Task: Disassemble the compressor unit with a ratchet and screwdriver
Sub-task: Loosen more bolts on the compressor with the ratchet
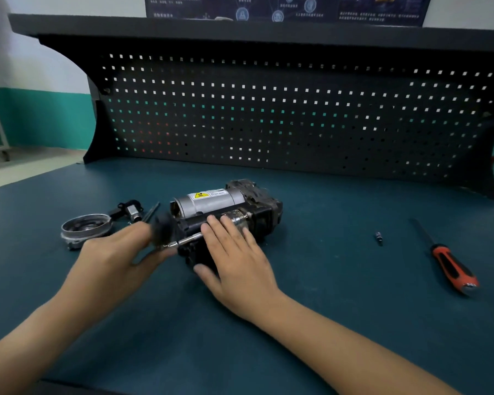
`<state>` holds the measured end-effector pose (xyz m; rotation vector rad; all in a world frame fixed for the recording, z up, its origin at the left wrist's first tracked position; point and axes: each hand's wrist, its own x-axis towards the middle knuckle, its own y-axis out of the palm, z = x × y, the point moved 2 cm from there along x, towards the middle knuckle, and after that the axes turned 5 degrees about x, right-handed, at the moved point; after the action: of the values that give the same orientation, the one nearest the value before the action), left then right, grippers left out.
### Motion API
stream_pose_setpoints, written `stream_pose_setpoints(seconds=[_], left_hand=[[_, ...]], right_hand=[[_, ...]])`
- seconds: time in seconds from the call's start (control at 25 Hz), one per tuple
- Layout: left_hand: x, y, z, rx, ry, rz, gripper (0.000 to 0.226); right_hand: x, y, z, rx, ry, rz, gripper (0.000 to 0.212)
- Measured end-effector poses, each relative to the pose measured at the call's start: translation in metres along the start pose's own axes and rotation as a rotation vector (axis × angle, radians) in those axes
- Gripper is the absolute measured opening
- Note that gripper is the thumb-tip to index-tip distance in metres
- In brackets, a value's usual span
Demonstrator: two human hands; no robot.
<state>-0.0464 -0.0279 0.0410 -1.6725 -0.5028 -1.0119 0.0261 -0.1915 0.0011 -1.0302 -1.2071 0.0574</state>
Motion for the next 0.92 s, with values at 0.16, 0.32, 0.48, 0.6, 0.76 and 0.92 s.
stream_pose_setpoints(seconds=[0.16, 0.32, 0.48, 0.6, 0.76, 0.92], left_hand=[[0.013, 0.004, 0.011, -0.315, -0.454, -0.041, 0.015], [0.019, 0.014, 0.023, -0.757, -0.89, 0.008, 0.007], [0.026, 0.017, 0.021, -1.042, -1.086, 0.029, 0.017], [0.025, 0.018, 0.021, -1.052, -1.091, 0.038, 0.016], [0.026, 0.008, 0.016, -0.726, -0.75, 0.016, 0.008], [0.028, -0.014, 0.003, -0.055, 0.074, 0.031, 0.009]], right_hand=[[0.013, -0.006, -0.017, 0.087, -0.101, -0.304, 0.028], [0.021, -0.014, -0.039, 0.036, -0.111, -0.332, 0.012], [0.025, -0.012, -0.04, 0.062, -0.154, -0.358, 0.008], [0.029, -0.014, -0.042, 0.0, -0.21, -0.379, 0.012], [0.035, -0.016, -0.043, -0.113, -0.332, -0.37, 0.018], [0.039, -0.017, -0.044, -0.133, -0.347, -0.356, 0.025]])
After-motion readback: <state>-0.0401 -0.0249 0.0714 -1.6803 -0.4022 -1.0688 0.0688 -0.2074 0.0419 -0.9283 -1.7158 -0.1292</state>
